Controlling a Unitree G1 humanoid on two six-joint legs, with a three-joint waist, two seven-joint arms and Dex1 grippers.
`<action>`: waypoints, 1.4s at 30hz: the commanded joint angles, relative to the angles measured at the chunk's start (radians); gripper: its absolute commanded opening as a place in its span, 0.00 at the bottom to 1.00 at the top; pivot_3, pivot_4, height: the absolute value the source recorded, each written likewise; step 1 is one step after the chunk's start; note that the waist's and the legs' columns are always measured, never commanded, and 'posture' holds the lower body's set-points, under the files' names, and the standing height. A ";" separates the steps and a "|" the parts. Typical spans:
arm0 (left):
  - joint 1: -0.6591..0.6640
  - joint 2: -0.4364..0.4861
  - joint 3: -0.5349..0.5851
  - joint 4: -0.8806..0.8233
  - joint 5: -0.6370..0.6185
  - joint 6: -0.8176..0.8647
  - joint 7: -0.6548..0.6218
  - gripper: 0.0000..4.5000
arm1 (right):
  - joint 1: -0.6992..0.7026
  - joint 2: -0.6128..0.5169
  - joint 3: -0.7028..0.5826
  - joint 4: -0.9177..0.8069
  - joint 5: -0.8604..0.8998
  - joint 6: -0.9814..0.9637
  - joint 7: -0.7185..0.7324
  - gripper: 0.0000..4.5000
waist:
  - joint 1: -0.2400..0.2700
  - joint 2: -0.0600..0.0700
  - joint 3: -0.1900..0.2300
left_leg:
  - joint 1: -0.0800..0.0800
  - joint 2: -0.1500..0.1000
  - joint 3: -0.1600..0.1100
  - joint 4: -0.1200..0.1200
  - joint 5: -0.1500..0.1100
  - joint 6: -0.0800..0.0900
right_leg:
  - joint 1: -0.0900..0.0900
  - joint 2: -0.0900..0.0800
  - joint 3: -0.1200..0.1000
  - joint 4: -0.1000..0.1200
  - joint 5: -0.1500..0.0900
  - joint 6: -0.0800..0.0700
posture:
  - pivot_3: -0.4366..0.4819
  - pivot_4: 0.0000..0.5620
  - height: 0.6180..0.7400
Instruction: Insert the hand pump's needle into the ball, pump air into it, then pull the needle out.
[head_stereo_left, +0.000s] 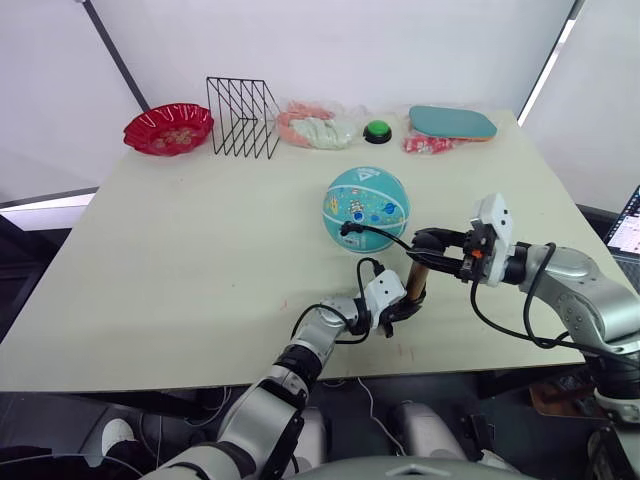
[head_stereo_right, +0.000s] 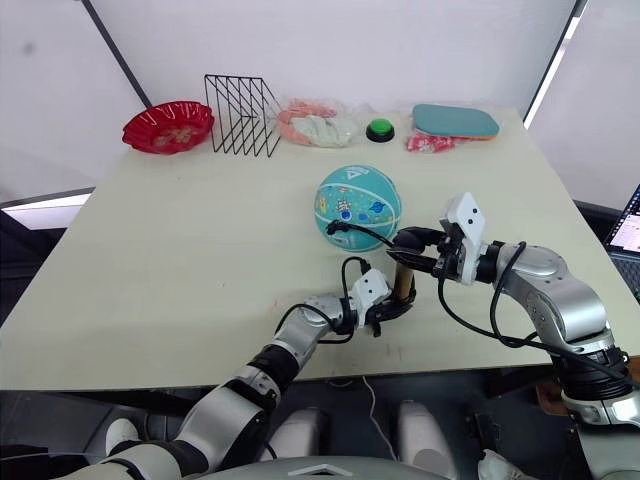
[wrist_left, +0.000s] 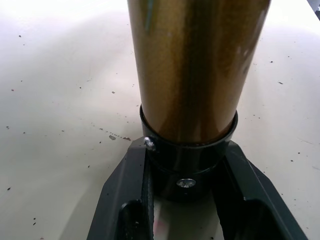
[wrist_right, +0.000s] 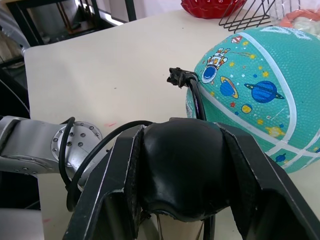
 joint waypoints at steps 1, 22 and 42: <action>0.000 0.010 0.017 -0.031 -0.019 0.068 -0.025 0.23 | 0.043 -0.014 0.076 0.034 -0.064 0.065 -0.006 0.36 | 0.000 -0.001 0.003 | 0.000 0.000 0.000 0.000 0.000 0.000 | 0.000 0.000 0.000 0.000 0.000 0.000 | 0.48 0.27 1.00; 0.014 0.076 -0.002 -0.311 -0.049 0.273 -0.156 0.73 | 0.033 -0.025 0.071 -0.021 -0.061 0.110 -0.028 0.36 | 0.001 0.004 0.020 | -0.016 0.000 0.000 -0.001 0.000 0.000 | -0.015 0.001 0.000 0.000 0.003 0.004 | 0.48 0.27 1.00; 0.138 0.327 0.041 -0.815 -0.249 0.594 -0.325 0.84 | -0.033 -0.092 -0.001 -0.157 -0.035 0.132 -0.040 0.36 | 0.006 0.009 0.030 | -0.017 -0.001 -0.001 0.001 0.000 0.000 | -0.015 -0.001 0.000 0.000 0.003 0.004 | 0.48 0.27 1.00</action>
